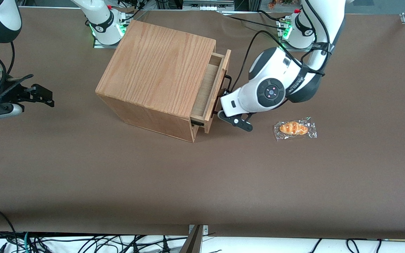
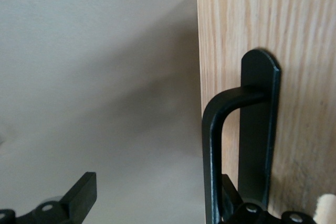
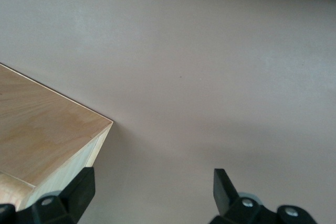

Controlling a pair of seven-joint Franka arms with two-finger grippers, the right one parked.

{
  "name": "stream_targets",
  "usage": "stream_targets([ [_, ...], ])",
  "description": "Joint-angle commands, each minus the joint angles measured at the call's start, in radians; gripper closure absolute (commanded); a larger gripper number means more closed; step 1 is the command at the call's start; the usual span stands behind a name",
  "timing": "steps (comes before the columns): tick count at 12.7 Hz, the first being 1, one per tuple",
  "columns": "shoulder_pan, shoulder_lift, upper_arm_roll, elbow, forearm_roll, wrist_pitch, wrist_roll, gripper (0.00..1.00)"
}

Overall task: Open top drawer with left arm
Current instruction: 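Pull the handle with the left gripper, sliding the drawer outward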

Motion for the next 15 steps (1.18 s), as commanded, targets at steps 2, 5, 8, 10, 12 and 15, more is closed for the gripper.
stream_targets([
  [2,0.05,-0.008,0.002,0.016,0.041,-0.037,0.092,0.0],
  [5,0.076,-0.013,0.002,0.016,0.041,-0.053,0.133,0.0],
  [8,0.096,-0.013,0.002,0.01,0.041,-0.059,0.166,0.0],
  [10,0.108,-0.013,0.002,0.01,0.041,-0.066,0.192,0.0],
  [12,0.111,-0.013,0.003,0.01,0.043,-0.076,0.196,0.0],
  [15,0.123,-0.013,0.003,0.008,0.043,-0.085,0.207,0.0],
])
